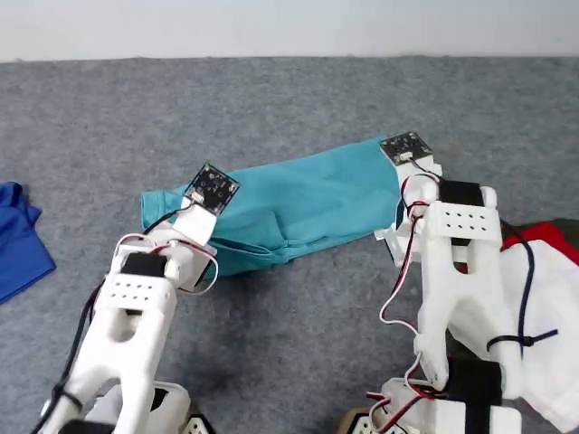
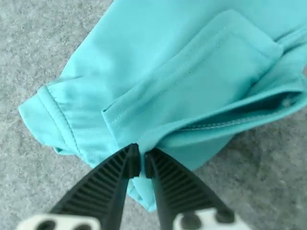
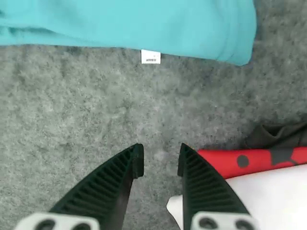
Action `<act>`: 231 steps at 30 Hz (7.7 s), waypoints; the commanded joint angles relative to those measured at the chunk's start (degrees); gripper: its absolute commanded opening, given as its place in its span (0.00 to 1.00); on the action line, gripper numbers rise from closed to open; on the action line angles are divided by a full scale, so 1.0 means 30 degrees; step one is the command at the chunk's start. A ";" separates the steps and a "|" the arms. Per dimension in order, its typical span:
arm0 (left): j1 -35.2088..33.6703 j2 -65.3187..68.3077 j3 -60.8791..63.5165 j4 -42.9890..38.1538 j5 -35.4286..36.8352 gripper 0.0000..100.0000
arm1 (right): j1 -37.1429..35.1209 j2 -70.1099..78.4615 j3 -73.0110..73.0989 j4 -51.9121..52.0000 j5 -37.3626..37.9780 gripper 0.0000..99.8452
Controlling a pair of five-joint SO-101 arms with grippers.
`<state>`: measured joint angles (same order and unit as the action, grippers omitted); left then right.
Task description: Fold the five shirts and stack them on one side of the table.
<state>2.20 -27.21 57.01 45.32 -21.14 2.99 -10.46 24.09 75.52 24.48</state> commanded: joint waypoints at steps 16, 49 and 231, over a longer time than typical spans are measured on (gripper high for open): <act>-0.0117 0.5099 -0.6374 0.2081 0.2286 0.01 | -0.0132 -0.0777 0.0000 -0.0103 -0.0205 0.13; -0.1026 0.5128 -0.6256 0.0527 0.5363 0.01 | -0.2652 -0.0777 0.0029 -0.0015 -0.0147 0.13; -1.1282 0.5099 -0.9949 1.2396 0.2110 0.10 | -1.5722 1.6044 -3.0886 0.9011 -0.0821 0.01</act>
<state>-31.47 -11.56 27.38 83.21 -13.93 -46.51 38.24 -66.64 100.48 22.64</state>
